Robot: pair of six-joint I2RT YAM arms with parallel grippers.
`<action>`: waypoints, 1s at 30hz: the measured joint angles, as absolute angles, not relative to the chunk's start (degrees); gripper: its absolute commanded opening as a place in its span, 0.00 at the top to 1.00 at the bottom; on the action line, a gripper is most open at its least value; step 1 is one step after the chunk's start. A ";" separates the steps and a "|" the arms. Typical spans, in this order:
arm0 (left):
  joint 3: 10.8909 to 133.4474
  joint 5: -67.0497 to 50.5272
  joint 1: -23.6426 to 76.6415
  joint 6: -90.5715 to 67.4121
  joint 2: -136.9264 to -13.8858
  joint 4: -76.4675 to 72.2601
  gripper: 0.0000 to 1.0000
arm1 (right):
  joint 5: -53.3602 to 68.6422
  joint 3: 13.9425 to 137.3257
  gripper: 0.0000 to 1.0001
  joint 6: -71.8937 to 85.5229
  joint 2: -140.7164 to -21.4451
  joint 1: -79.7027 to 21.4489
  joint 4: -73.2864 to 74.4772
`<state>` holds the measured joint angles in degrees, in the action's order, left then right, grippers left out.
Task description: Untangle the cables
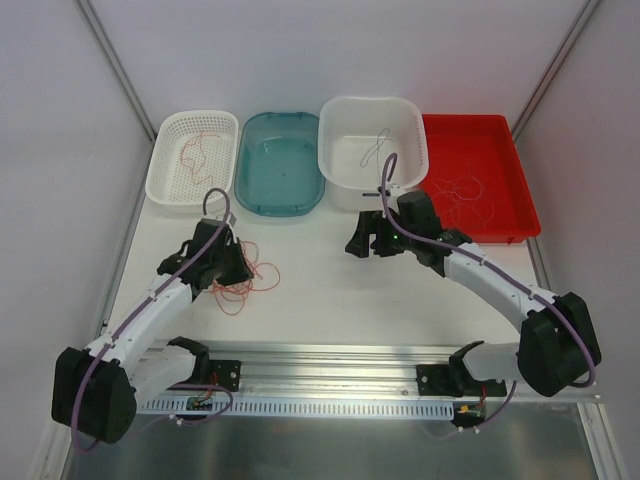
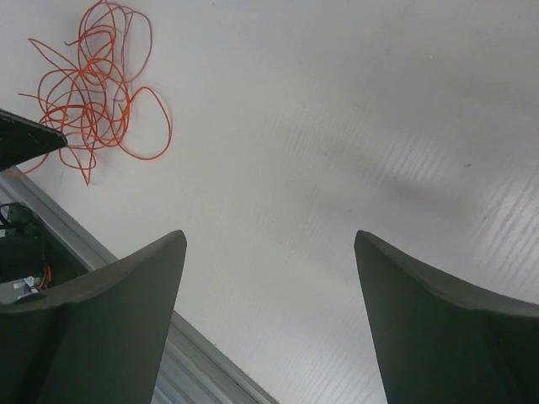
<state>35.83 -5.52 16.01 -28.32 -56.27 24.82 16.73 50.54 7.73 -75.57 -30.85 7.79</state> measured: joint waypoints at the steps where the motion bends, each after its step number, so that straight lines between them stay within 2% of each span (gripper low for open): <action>1: 35.90 -5.56 18.24 -29.12 -57.34 23.92 1.00 | 16.40 49.84 0.15 7.88 -75.20 -30.85 7.46; 10: 44.25 -7.33 39.59 -32.62 -68.79 15.84 1.00 | 6.68 45.25 0.15 8.10 -64.55 -30.87 7.40; 14: 49.74 -8.40 47.53 -31.51 -69.71 12.97 1.00 | 1.76 44.84 0.18 7.99 -59.70 -30.65 7.57; 19: 49.39 -7.29 49.08 -30.41 -65.58 10.87 1.00 | 2.52 45.12 0.23 7.55 -61.21 -30.59 8.08; 30: 35.03 -1.89 49.06 -33.26 -59.48 11.53 1.00 | 5.52 47.20 0.42 6.74 -76.36 -32.62 9.28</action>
<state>35.03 -1.89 49.06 -33.26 -59.48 11.53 5.52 47.20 6.74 -76.36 -32.62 9.28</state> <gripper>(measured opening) 0.009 0.608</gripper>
